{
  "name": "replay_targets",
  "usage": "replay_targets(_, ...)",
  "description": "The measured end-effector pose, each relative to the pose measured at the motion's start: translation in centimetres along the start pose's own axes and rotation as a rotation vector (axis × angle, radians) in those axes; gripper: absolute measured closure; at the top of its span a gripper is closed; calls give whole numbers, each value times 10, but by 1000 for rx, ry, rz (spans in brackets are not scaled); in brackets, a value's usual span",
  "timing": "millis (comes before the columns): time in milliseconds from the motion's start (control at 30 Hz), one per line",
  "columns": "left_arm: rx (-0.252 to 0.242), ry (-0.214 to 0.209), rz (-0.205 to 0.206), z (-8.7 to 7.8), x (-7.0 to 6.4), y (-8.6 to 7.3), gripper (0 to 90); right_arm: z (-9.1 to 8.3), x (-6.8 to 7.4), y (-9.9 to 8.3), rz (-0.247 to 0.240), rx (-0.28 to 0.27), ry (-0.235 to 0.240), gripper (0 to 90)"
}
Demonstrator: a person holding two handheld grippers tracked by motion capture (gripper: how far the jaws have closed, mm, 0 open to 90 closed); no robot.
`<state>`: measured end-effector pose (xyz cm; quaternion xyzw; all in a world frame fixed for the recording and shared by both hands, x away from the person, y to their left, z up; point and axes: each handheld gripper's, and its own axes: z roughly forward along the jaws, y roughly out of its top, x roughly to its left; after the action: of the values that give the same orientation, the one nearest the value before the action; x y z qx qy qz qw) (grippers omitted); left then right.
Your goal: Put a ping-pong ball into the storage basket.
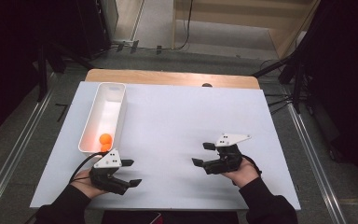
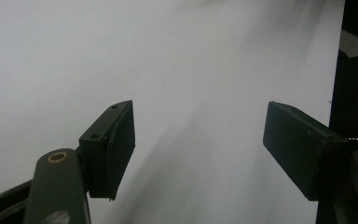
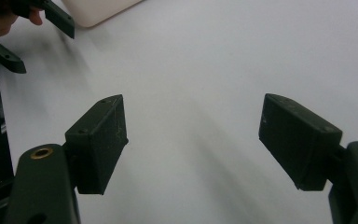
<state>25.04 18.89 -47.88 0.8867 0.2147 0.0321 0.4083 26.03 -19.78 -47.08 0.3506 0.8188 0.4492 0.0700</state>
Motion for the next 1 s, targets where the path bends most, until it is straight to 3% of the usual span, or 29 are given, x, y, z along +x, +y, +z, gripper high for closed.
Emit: replay_targets(1000, -5, 9, -8, -1, 1, 0, 255, -17, -5, -36, 40, 34, -43, 218)
